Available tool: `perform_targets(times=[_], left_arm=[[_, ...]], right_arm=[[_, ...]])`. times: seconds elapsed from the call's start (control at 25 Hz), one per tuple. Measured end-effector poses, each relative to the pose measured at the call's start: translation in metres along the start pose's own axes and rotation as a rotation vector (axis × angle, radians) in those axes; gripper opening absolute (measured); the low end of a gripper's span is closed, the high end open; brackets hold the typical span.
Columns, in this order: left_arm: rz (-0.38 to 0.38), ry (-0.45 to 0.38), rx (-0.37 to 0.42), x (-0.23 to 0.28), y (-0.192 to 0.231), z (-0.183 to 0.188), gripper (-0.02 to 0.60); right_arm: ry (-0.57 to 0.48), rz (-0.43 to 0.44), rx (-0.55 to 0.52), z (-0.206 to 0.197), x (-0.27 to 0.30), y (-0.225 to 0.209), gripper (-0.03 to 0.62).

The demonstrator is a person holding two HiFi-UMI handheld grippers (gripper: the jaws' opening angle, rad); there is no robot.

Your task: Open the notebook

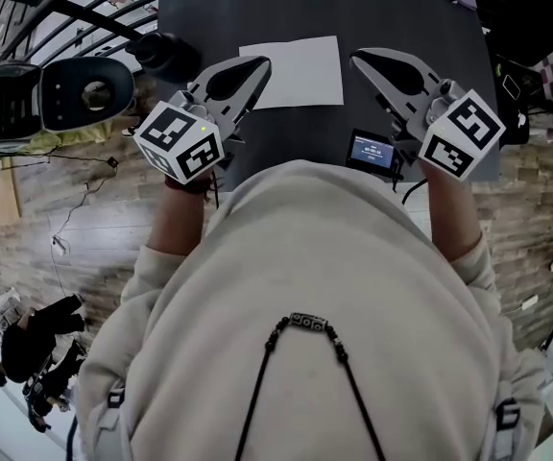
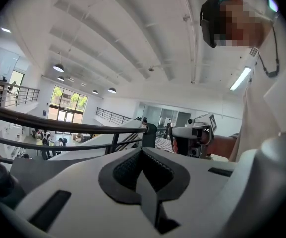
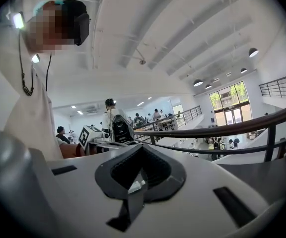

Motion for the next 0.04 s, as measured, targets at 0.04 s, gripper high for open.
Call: perform_targets(times=[0.04], left_arm=[[-0.003,0.002,0.0,0.0,-0.0008,-0.0016,0.005]], right_arm=[[0.001,0.006,-0.003,0.0004,0.0008,0.0001,0.015]])
Point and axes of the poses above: the fingertips, and each gripper's own axes: x forward along the fingers, y to its left, z out of its top, the point moved 3 cm from there along -x, backward along the fingers, and after that the axes turned 12 degrees about -y, right-handed, at the moved point
